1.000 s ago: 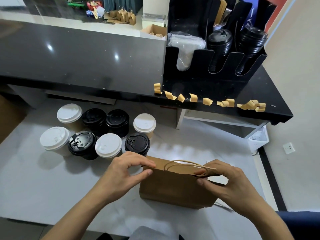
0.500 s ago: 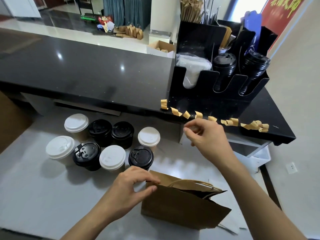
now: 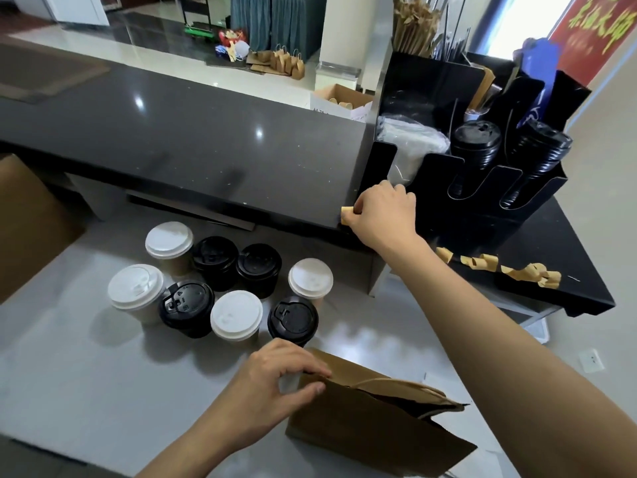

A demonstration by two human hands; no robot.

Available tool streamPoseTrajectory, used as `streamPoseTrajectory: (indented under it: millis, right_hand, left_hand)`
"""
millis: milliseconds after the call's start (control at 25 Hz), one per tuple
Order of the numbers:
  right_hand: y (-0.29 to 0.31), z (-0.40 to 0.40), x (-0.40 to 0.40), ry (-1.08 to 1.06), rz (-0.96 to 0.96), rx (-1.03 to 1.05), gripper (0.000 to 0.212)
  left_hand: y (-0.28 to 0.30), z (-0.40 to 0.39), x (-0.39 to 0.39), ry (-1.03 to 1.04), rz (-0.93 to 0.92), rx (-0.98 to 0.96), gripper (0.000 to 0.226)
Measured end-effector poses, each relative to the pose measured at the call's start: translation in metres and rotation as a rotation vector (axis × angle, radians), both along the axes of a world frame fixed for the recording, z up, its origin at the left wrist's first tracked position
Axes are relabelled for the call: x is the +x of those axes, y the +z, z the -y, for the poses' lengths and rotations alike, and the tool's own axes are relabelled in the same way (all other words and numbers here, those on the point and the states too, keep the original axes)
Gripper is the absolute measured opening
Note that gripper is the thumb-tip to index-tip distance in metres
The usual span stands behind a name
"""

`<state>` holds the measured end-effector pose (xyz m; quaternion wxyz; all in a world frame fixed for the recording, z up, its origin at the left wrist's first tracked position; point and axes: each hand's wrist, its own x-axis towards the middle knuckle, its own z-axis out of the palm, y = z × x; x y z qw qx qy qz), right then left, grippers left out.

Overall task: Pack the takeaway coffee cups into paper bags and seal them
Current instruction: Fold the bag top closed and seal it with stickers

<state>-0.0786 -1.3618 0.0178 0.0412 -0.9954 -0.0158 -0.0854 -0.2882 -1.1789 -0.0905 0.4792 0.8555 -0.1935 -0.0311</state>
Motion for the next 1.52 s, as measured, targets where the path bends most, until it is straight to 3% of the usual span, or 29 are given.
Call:
streamPoseTrajectory:
  millis: [240,360,560,760,1120,1520]
  right_hand:
    - [0.003,0.004,0.008,-0.059,-0.18,0.352,0.009]
    - [0.001,0.008,0.005,-0.019,-0.175,0.447,0.013]
    - [0.003,0.01,-0.012,0.085,0.036,0.543,0.006]
    - [0.002,0.008,-0.061,0.174,-0.09,0.68,0.01]
    - [-0.007,0.032,-0.14,0.033,-0.551,0.607,0.01]
    - [-0.024,0.026,-0.159,0.04,-0.713,0.597,0.015]
  left_hand:
    - [-0.002,0.0,0.0,0.0,-0.002,-0.011,0.017]
    - [-0.001,0.001,0.0,0.006,0.0,-0.012,0.017]
    - [0.002,0.003,0.0,0.024,-0.008,-0.013,0.018]
    - [0.004,0.002,-0.002,0.039,-0.024,0.009,0.019]
    - [0.012,0.008,-0.006,0.084,-0.176,-0.122,0.039]
    - [0.006,0.011,-0.009,0.127,-0.11,-0.127,0.041]
